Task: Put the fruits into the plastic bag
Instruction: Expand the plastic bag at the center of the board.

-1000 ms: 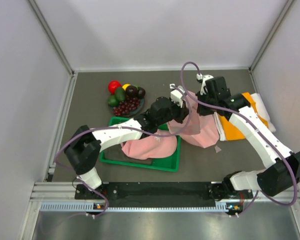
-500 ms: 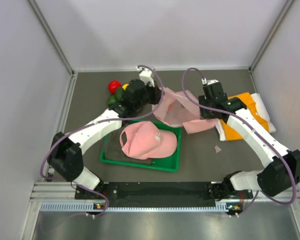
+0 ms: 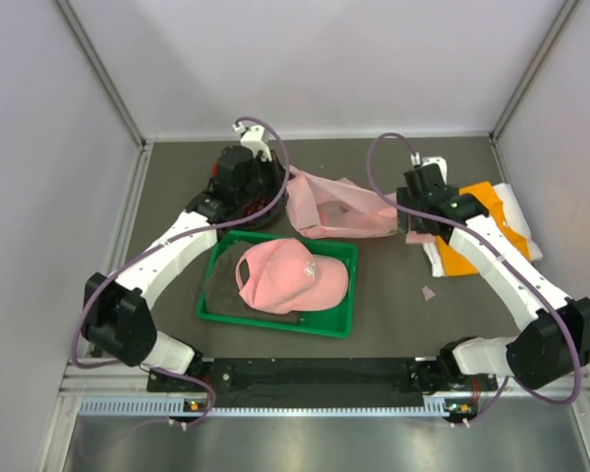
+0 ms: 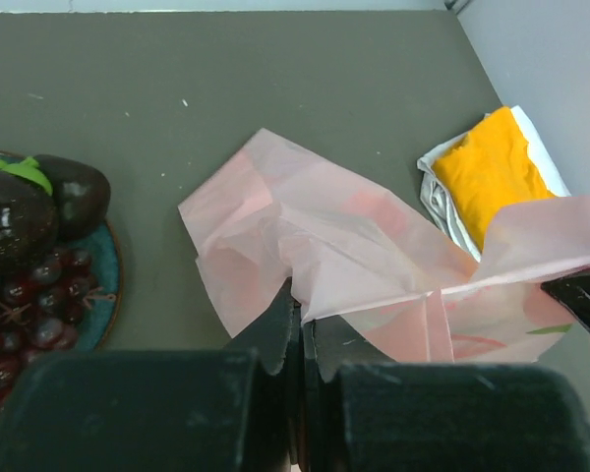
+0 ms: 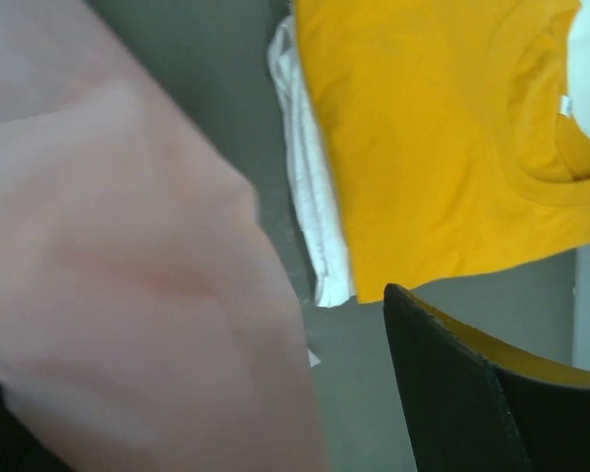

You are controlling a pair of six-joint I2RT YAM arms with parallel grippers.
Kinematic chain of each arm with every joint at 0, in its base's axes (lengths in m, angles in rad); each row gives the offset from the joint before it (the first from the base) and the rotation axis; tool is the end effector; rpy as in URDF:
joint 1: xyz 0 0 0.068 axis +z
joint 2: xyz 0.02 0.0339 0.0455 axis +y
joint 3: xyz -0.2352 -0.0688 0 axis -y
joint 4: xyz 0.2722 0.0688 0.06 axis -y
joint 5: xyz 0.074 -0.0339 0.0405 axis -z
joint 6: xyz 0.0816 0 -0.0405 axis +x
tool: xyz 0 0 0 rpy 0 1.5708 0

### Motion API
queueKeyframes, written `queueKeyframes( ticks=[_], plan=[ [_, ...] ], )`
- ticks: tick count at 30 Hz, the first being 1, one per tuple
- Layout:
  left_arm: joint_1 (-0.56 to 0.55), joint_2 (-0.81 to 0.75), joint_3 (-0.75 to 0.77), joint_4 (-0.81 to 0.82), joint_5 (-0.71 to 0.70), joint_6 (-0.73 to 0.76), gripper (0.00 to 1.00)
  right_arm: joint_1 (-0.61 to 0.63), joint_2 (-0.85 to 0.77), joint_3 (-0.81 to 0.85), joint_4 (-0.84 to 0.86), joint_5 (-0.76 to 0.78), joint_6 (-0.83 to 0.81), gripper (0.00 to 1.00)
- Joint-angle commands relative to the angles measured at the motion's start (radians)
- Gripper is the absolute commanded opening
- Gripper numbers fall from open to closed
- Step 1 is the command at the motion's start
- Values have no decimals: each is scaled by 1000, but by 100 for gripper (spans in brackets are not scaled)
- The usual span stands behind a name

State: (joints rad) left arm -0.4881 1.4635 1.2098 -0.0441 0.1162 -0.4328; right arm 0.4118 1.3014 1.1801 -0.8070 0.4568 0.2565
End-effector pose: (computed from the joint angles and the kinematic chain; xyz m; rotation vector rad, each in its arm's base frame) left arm 0.3679 -0.2061 0.2916 0.1365 1.9294 -0.7354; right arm 0.3105 0.0963 0.2490 -0.0011 2.3885 -0.2630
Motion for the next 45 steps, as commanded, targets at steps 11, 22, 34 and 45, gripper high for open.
queueKeyframes(
  ticks=[11, 22, 34, 45],
  plan=[
    [26, -20, -18, 102, 177, -99, 0, -143, -212, 3, 29, -453, -33, 84],
    [-40, 46, 27, 76, 227, -118, 0, -128, -427, 162, -9, -735, 55, 81],
    [-58, 31, 34, 56, 257, -146, 0, 238, -168, -57, 408, -793, 231, 66],
    [-56, 5, 31, 82, 348, -171, 0, 297, 67, -146, 567, -365, 247, 57]
  ],
)
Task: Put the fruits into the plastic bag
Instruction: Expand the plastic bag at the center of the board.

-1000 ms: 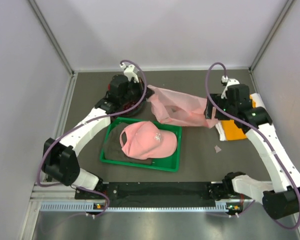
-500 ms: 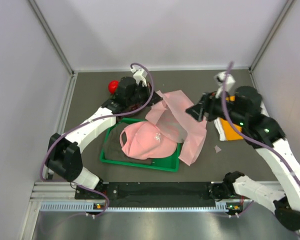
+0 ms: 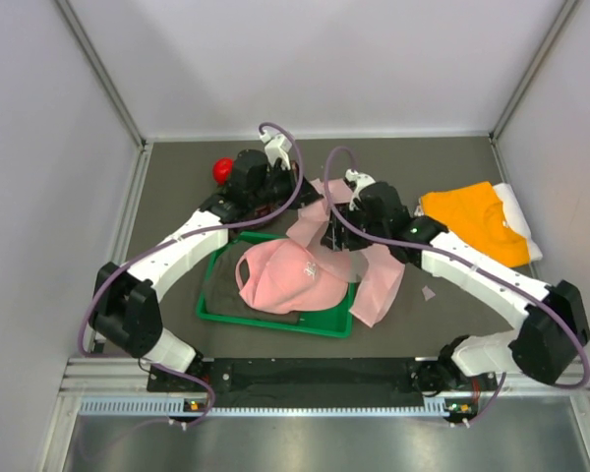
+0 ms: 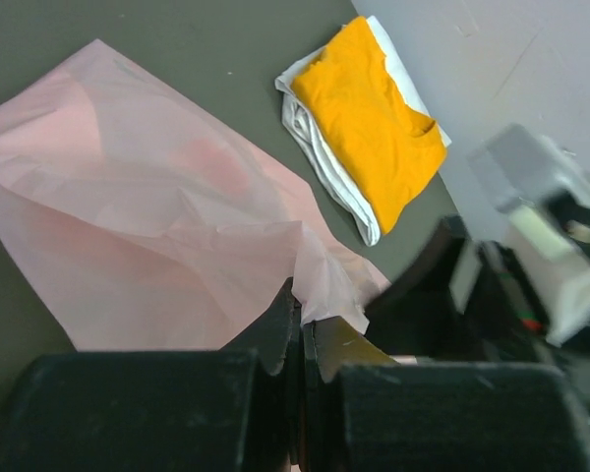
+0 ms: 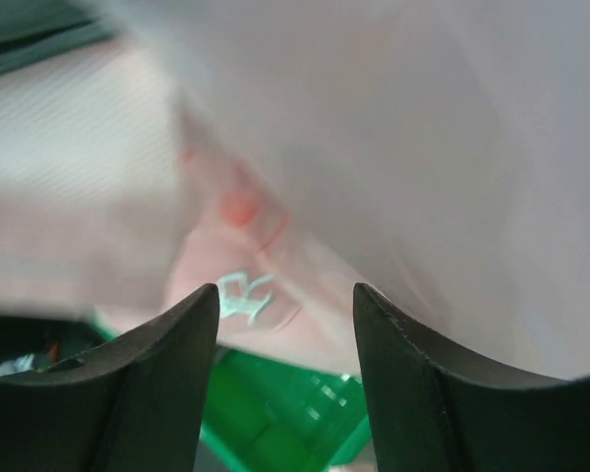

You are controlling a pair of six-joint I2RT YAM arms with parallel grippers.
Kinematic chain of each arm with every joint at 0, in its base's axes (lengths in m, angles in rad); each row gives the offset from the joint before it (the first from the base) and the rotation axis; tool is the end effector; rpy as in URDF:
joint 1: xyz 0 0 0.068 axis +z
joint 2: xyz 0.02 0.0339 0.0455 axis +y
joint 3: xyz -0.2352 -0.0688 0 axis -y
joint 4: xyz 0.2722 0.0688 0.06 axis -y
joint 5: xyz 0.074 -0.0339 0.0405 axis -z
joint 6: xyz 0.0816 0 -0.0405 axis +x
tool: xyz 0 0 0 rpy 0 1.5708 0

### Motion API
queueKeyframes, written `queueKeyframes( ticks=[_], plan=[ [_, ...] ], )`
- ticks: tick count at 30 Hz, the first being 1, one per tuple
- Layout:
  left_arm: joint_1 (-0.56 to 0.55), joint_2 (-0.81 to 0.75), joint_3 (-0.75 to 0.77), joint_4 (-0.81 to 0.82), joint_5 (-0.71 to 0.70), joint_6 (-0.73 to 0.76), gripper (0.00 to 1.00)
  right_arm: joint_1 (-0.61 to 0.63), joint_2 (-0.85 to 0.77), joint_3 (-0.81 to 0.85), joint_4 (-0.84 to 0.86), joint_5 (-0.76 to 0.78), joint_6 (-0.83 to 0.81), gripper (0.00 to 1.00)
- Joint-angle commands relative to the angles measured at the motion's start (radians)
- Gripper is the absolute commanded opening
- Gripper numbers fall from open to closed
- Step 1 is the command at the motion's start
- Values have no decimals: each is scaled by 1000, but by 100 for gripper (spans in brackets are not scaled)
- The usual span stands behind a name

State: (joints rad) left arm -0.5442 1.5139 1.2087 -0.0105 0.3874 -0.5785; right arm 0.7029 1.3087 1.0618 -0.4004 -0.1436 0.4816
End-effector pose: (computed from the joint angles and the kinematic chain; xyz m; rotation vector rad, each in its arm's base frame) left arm 0.3489 -0.2472 0.2773 0.2509 2.0096 -1.1071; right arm 0.2680 0.2424 0.2390 -0.3405 2.3089 0.7871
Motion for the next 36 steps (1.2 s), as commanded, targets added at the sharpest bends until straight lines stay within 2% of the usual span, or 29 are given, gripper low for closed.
queueKeyframes(
  ticks=[1, 7, 9, 12, 13, 17, 18, 20, 25, 30, 32, 36],
  plan=[
    [0, -52, 31, 58, 94, -52, 0, 7, 76, -46, 199, 315, 25, 57],
    [-3, -72, 12, 141, 238, -196, 0, 6, 149, -72, 493, 548, 32, 63],
    [-6, -80, 5, 202, 295, -247, 0, 4, 176, -72, 561, 588, 35, 70],
    [-20, -89, 9, 256, 344, -331, 0, -8, 210, -98, 728, 575, 34, 80],
    [-23, -87, 15, 276, 352, -360, 0, -17, 221, -108, 839, 559, 35, 84],
    [-36, -77, 38, 375, 409, -454, 0, -69, 314, -94, 972, 429, 51, 89],
    [-36, -72, 40, 401, 419, -475, 0, -83, 334, -65, 974, 358, 61, 89],
    [-33, -70, 69, 422, 426, -489, 0, -104, 386, -28, 907, 323, 75, 91],
    [15, -99, 138, 415, 395, -469, 0, -155, 422, 49, 715, 334, 106, 93],
    [107, -164, 152, 414, 383, -478, 0, -284, 370, 23, 531, 360, 150, 95],
    [138, -184, 138, 388, 372, -454, 0, -305, 344, 18, 434, 390, 134, 99],
    [213, -196, 83, 368, 354, -422, 0, -329, 252, -19, 342, 441, 56, 99]
  ],
)
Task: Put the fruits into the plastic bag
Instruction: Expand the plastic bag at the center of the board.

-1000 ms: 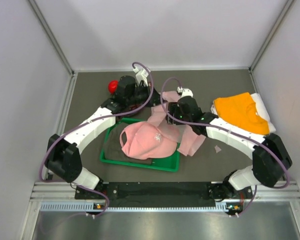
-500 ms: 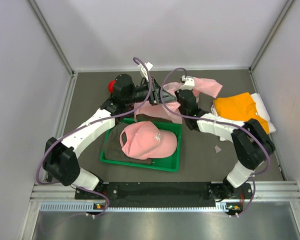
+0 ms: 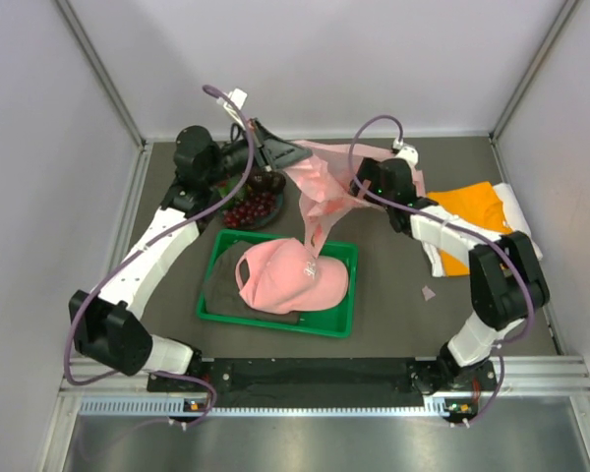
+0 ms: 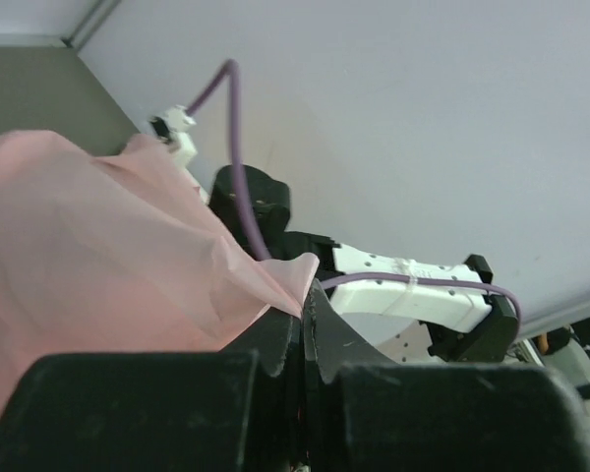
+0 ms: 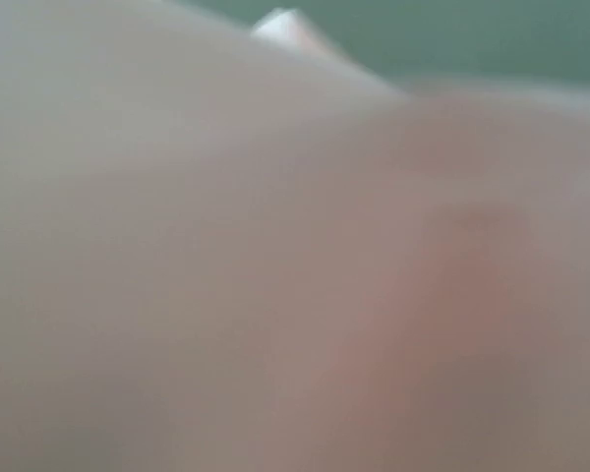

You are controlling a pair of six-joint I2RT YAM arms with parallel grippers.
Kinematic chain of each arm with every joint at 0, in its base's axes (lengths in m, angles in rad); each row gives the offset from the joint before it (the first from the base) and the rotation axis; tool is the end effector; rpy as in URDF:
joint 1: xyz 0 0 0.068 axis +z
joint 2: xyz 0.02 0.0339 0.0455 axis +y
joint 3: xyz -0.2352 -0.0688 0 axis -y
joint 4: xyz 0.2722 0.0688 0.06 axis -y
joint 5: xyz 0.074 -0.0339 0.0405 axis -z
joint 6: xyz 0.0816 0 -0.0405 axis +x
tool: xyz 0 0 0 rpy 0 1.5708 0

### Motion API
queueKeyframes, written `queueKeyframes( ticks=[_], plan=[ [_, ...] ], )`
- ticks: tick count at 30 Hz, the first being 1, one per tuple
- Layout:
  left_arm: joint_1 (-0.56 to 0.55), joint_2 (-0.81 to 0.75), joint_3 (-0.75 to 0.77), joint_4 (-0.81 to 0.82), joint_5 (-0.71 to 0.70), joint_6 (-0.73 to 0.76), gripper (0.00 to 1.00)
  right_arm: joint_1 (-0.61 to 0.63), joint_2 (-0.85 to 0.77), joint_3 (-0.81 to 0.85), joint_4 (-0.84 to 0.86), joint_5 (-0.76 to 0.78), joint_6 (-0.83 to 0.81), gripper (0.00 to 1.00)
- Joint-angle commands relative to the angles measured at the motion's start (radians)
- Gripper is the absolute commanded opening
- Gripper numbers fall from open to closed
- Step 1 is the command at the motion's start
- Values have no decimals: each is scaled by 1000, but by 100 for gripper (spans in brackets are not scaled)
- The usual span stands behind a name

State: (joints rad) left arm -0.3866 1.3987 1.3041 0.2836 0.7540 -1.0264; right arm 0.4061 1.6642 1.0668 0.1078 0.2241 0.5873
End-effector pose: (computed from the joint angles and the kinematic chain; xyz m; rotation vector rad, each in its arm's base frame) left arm 0.3378 -0.1978 0.4043 0.2107 1.6541 -1.6337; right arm 0.4079 0.1557 0.1720 0.3257 2.0437 0.3863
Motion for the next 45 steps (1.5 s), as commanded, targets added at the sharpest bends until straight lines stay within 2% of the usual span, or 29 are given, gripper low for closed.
queueKeyframes(
  ticks=[1, 4, 10, 11, 12, 15, 19, 21, 23, 26, 33, 36, 38, 39, 42, 43, 45],
  plan=[
    [57, -73, -23, 39, -25, 47, 0, -32, -122, -33, -171, 60, -69, 99],
    [55, 0, -3, -74, -21, 141, 0, -32, -185, -25, -224, -44, -128, 99],
    [43, 147, 44, -152, 19, 239, 0, -30, -364, -33, -284, -434, -268, 99],
    [31, 173, 59, -217, 2, 267, 0, -30, -392, -25, -298, -513, -294, 99],
    [26, 189, 75, -248, -10, 322, 0, -30, -412, -19, -334, -547, -305, 99],
    [20, 230, 106, -279, -5, 356, 0, -23, -504, 1, -405, -601, -337, 99],
    [18, 233, 83, -268, -41, 350, 0, -24, -598, 10, -459, -676, -356, 99],
    [20, 243, 83, -258, -44, 335, 0, -24, -606, 35, -471, -796, -350, 99],
    [20, 253, 93, -274, -59, 339, 0, -26, -616, 25, -410, -930, -293, 99],
    [20, 267, 112, -340, -96, 371, 0, -16, -638, 25, -330, -1035, -222, 99],
    [20, 273, 147, -463, -134, 445, 0, 54, -745, 169, -450, -878, -271, 99],
    [20, 283, 179, -517, -148, 468, 0, 54, -765, 232, -490, -882, -291, 99],
    [18, 295, 198, -541, -147, 474, 0, 56, -776, 246, -467, -961, -264, 99],
    [18, 295, 207, -547, -147, 470, 0, 54, -785, 234, -356, -1006, -235, 99],
    [15, 293, 234, -546, -131, 448, 0, 54, -773, 177, -190, -1098, -89, 99],
    [11, 292, 247, -547, -134, 447, 0, 57, -750, 176, -180, -1102, -74, 99],
    [-9, 293, 288, -549, -137, 451, 0, 81, -648, 206, -267, -1045, -124, 99]
  ],
)
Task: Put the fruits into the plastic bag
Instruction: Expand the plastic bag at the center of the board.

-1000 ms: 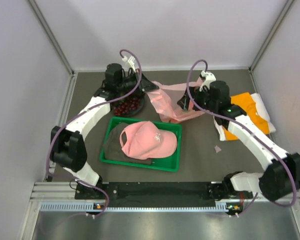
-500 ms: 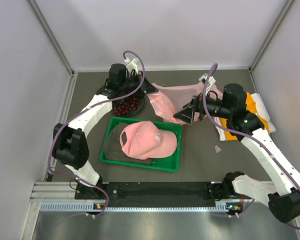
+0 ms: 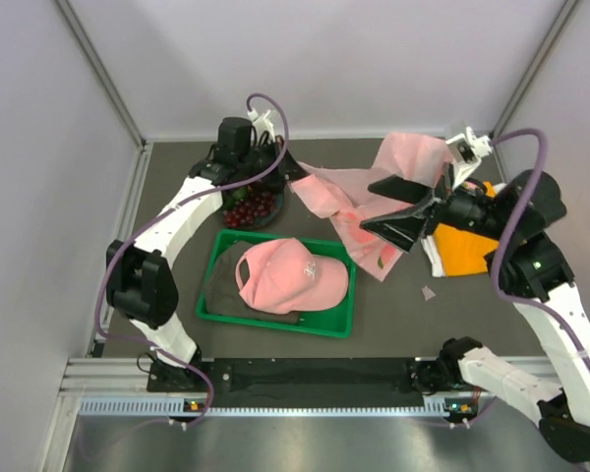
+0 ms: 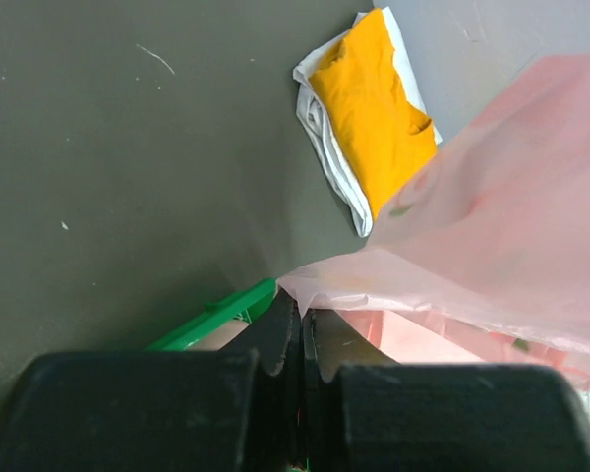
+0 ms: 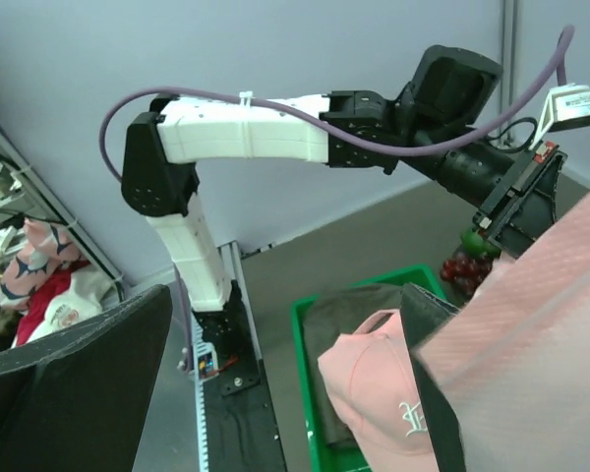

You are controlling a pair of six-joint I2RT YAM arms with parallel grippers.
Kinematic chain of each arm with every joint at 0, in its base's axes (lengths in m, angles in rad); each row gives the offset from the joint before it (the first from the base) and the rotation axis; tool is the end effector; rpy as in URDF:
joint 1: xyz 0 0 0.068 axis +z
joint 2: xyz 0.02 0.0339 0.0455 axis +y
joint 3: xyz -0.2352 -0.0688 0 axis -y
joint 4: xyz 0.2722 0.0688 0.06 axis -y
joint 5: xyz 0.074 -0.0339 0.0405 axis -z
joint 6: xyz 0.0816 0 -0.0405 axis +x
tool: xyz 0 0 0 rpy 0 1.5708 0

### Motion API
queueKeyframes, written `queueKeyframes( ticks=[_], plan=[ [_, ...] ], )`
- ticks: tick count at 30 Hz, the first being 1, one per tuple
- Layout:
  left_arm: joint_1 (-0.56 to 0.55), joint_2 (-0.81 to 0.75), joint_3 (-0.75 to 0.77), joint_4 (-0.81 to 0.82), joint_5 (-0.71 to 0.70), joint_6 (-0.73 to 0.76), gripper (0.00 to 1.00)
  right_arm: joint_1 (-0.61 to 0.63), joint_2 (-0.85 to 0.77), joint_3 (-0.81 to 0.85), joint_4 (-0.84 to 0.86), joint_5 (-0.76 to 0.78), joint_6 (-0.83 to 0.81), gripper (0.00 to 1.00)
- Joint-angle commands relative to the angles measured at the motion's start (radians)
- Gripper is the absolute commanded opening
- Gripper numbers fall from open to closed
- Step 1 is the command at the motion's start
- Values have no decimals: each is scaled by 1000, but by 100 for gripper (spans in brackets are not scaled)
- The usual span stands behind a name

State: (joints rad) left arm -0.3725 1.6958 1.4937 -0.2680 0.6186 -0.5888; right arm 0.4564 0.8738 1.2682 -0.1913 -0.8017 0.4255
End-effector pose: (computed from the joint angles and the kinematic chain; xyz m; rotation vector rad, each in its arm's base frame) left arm 0.4050 -0.2090 0.2874 0.1855 2.1648 -1.2090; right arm 0.1764 0.1519 0.4802 -0.7402 1.3714 1.2539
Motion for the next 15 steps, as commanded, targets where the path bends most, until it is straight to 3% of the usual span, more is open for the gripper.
queueKeyframes(
  ticks=[1, 3, 8, 13, 15],
  plan=[
    [-35, 2, 114, 1, 3, 14, 0, 47, 178, 22, -41, 14, 3, 99],
    [-43, 24, 161, -8, 21, 20, 0, 76, 270, 34, -74, 78, -76, 99],
    [-46, 59, 211, -30, 32, 72, 0, 94, 430, 28, 19, 36, -53, 99],
    [-46, 102, 231, -53, 12, 89, 0, 129, 456, 40, 67, -25, -74, 99],
    [-45, 116, 227, -51, 12, 87, 0, 156, 442, 57, 93, -141, -113, 99]
  ],
)
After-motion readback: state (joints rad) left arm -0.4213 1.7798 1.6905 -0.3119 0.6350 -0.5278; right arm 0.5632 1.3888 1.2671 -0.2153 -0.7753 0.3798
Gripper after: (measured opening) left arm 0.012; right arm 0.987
